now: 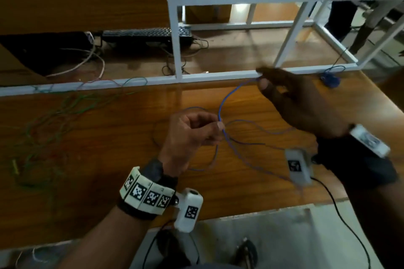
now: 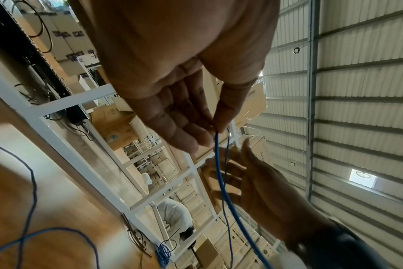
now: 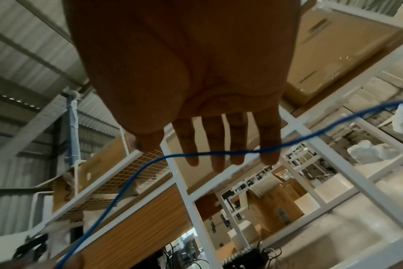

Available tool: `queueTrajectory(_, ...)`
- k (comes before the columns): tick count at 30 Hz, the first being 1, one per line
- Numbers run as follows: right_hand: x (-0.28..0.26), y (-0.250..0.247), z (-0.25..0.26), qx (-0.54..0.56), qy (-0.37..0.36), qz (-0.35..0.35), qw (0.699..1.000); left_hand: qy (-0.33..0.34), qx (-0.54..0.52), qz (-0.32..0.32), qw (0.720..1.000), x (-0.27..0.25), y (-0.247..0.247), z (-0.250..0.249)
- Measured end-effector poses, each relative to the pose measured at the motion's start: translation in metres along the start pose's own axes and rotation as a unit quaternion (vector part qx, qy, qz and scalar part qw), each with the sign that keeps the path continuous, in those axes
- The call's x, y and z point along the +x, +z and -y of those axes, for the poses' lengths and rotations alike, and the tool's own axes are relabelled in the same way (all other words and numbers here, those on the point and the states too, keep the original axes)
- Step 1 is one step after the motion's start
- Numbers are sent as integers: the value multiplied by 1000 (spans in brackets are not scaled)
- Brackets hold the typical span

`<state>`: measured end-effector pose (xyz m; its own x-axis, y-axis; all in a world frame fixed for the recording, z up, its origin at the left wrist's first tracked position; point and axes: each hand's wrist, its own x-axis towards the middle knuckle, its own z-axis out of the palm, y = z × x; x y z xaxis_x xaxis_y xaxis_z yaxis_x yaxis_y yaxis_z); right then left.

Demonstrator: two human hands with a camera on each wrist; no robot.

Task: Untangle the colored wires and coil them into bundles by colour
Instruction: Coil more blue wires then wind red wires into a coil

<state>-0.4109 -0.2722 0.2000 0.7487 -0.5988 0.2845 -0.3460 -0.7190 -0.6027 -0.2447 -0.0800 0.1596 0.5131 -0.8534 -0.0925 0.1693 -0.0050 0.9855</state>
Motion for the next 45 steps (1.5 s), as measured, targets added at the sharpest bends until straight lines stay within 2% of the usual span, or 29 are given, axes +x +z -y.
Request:
queueTrajectory(3,-55,-26,-21,-48,-13,-18,999,19,13,-52,998,-13,35,6)
queueTrajectory(7,-110,-51,-33,-9,75,-114,991,-2,-17,-104,994,-21,68,16)
queueTrajectory(8,-119,-53,-36,7,92,-114,989,-10,-20,-112,993,-23,74,17)
queueTrajectory(9,-126,-53,-35,47,111,-86,989,-16,-21,-115,993,-24,79,19)
queueTrajectory(11,-138,-43,-30,121,142,15,982,-27,-18,-113,993,-25,91,25)
queueTrajectory(13,-147,-24,-28,93,134,108,981,-36,-11,-115,993,-24,104,33)
queueTrajectory(15,-153,-5,-26,77,146,164,973,-27,-11,-120,992,-19,112,38)
queueTrajectory(16,-155,3,-27,140,181,175,958,-14,-15,-128,992,-15,113,39)
queueTrajectory(17,-157,9,-29,243,236,174,925,-2,-26,-137,990,-11,112,39)
queueTrajectory(19,-161,13,-27,451,336,136,815,6,-59,-142,988,-4,100,37)
queueTrajectory(20,-162,14,-23,525,357,110,765,7,-72,-131,989,-1,93,36)
queueTrajectory(21,-162,15,-19,578,363,84,726,7,-78,-116,990,1,86,38)
queueTrajectory(22,-161,16,-16,613,358,65,701,7,-80,-98,992,2,80,40)
queueTrajectory(23,-159,18,-14,629,352,54,691,11,-75,-86,993,3,76,42)
queueTrajectory(25,-155,21,-8,614,341,50,710,92,78,-99,988,3,69,48)
queueTrajectory(26,-153,23,-6,597,337,51,726,172,208,-111,956,2,66,50)
queueTrajectory(28,-147,24,-2,573,328,34,750,349,425,-58,833,1,57,53)
queueTrajectory(29,-144,23,-1,570,324,20,755,390,491,-15,779,1,55,53)
queueTrajectory(30,-142,22,-2,571,320,9,756,410,534,15,739,2,53,52)
queueTrajectory(31,-140,20,-2,575,316,4,755,420,557,25,716,6,50,52)
queueTrajectory(33,-138,16,-4,588,308,13,748,425,582,14,693,15,41,45)
queueTrajectory(35,-141,14,-5,621,290,51,726,441,597,9,670,26,31,35)
queueTrajectory(39,-148,23,4,695,226,153,665,498,511,49,699,50,32,17)
queueTrajectory(42,-148,24,18,761,159,208,594,506,449,116,727,60,48,13)
queueTrajectory(43,-148,23,22,767,133,204,593,500,429,122,742,63,54,12)
queueTrajectory(45,-147,22,25,746,101,169,636,474,408,116,772,65,63,12)
